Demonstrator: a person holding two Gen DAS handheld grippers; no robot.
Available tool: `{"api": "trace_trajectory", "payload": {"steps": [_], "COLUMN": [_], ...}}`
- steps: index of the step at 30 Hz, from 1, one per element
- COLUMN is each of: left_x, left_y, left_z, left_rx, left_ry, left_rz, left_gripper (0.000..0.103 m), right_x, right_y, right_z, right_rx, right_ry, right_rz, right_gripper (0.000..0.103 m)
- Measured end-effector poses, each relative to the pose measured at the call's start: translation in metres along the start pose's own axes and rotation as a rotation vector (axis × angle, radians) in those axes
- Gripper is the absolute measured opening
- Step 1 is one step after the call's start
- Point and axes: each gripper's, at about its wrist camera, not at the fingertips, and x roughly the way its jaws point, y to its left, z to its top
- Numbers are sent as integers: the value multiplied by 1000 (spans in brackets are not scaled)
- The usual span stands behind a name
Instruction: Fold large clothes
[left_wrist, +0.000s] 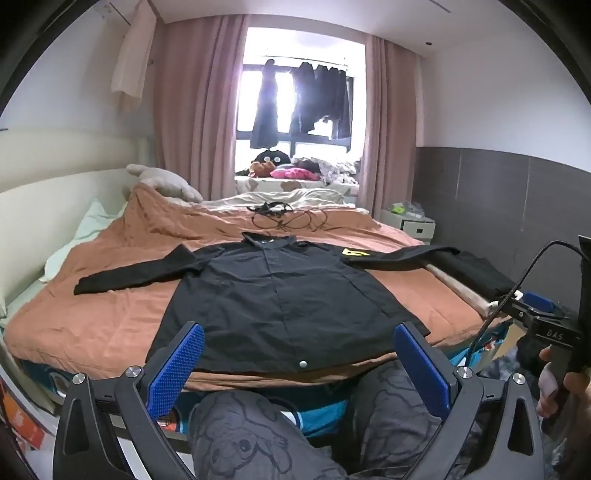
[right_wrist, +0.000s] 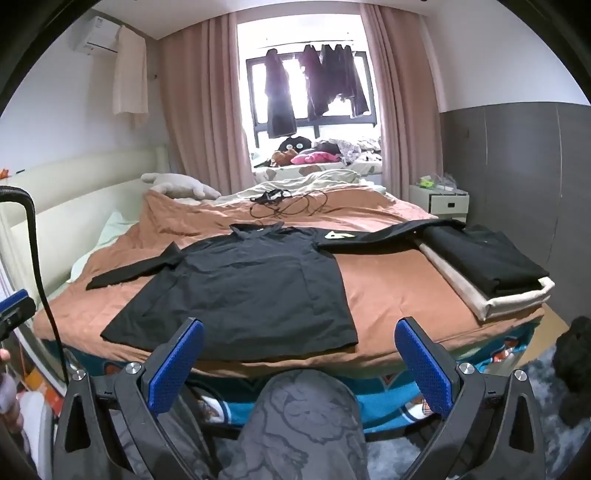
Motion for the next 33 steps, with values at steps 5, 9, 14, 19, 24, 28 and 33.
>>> {"api": "trace_trajectory", "payload": {"steps": [5, 9, 14, 19, 24, 28, 33], "left_x": [1, -1, -1, -1, -1, -1, -1], "left_y": [-3, -7, -6, -6, -3, -4, -3], "left_z": [0, -1, -2, -2, -3, -3, -3], "left_rx": [12, 28, 23, 23, 22, 21, 20], "left_ry": [5, -5, -8, -7, -9, -8, -10], "left_rz": [-2, 4, 3, 5, 6, 4, 4], "left_gripper": [103, 103, 103, 103, 103, 103, 103], "right_x": [1, 4, 5, 5, 6, 6, 6], "right_y": [1, 2, 3, 5, 5, 5, 7], "right_z": [-1, -2, -5, -6, -7, -8, -9], "right_rx": [3, 8, 0, -12, -10, -13, -15], "right_ry": [1, 5, 8, 9, 14, 15, 16], "right_rz": [0, 1, 4, 0, 4, 6, 6], "right_gripper": [103, 103, 103, 103, 103, 103, 103]}}
